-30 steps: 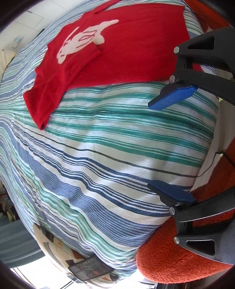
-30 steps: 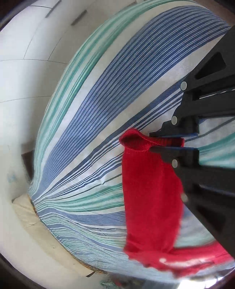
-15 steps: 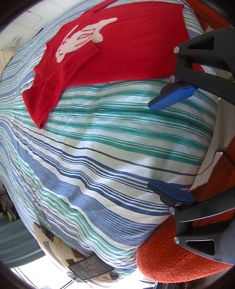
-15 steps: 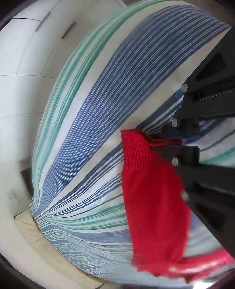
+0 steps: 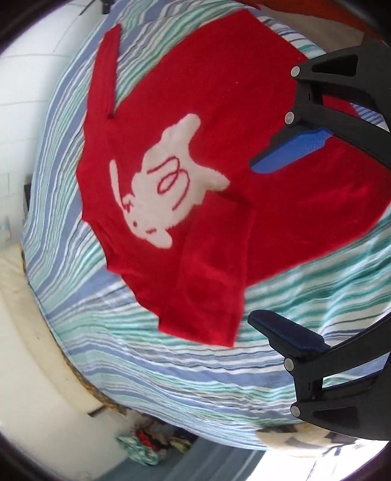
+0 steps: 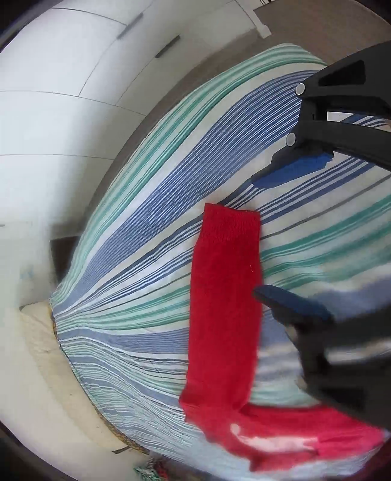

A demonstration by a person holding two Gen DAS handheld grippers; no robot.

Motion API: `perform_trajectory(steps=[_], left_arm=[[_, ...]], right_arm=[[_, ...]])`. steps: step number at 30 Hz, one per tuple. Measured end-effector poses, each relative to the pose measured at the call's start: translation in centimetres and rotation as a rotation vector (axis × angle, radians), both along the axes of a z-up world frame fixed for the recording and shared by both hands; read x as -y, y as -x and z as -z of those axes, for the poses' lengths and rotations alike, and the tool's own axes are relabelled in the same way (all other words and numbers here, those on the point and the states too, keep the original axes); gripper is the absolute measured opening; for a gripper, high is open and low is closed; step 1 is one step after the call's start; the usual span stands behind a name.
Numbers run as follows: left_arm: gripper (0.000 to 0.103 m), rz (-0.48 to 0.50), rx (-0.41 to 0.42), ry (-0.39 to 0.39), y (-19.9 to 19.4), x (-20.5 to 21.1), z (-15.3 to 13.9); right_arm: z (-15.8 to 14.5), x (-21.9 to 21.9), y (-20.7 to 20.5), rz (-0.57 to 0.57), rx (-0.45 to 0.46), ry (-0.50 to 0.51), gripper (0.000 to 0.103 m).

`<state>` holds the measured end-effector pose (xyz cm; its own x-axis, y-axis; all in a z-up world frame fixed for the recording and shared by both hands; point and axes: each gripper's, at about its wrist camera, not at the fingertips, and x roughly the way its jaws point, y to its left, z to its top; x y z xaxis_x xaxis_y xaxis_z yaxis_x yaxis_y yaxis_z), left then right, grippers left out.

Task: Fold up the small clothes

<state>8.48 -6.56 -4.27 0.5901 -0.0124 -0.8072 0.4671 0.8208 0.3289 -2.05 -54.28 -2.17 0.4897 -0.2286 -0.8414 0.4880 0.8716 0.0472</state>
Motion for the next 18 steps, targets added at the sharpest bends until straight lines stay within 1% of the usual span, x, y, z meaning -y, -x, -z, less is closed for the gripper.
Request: perform_trajectory(steps=[1,2,3,4,5,6,7,8,9,10,12,14,16,17,18], left_arm=[[0.09,0.043,-0.006,-0.054,-0.8,1.3,1.5],[0.082,0.071,-0.021,-0.109,-1.8,2.2,3.2],[0.074,0.078,-0.039,-0.157,-2.8,2.8,4.8],[0.068,0.068,-0.065,-0.184,-3.9,3.0,6.2],[0.05,0.049,-0.099,-0.182,-4.9,2.8,7.2],[0.022,0.025,-0.136,-0.15,-5.7,2.4,7.7],[0.012,-0.014,-0.16,-0.105,-6.3,1.9,7.5],[0.01,-0.059,-0.173,-0.037,-6.7,1.0,6.5],[0.009,-0.097,-0.177,0.048,-7.0,-0.1,5.0],[0.009,-0.138,-0.164,0.12,-7.4,-1.7,3.2],[0.009,-0.248,-0.112,0.246,-8.2,-6.4,-0.8],[0.009,-0.406,-0.071,0.372,-9.5,-12.8,-3.9],[0.009,-0.596,-0.057,0.479,-10.8,-20.2,-5.4],[0.009,-0.691,-0.045,0.507,-11.3,-23.8,-5.4],[0.009,-0.78,-0.028,0.512,-11.5,-27.0,-5.0]], right_arm=[[-0.5,-0.8,0.8,-0.021,0.003,0.016,0.07],[-0.9,-1.6,1.9,-0.036,0.007,0.029,0.072],[-1.1,-2.3,3.0,-0.044,0.011,0.038,0.073],[-1.1,-2.9,3.9,-0.051,0.018,0.038,0.073],[-1.0,-3.4,4.7,-0.056,0.025,0.03,0.073],[-0.8,-3.9,5.5,-0.056,0.028,0.023,0.073],[-0.8,-4.3,6.1,-0.054,0.031,0.024,0.073],[-1.0,-4.6,6.5,-0.051,0.044,0.036,0.073],[-1.4,-4.8,6.9,-0.049,0.066,0.056,0.073],[-1.8,-4.9,7.3,-0.043,0.09,0.074,0.074],[-2.3,-4.5,7.3,-0.023,0.119,0.081,0.075],[-2.3,-3.9,7.2,-0.006,0.136,0.065,0.075],[-2.3,-3.5,7.2,0.01,0.148,0.047,0.075],[-2.3,-3.4,7.1,0.015,0.147,0.039,0.075],[-2.1,-3.3,6.9,0.018,0.14,0.031,0.075]])
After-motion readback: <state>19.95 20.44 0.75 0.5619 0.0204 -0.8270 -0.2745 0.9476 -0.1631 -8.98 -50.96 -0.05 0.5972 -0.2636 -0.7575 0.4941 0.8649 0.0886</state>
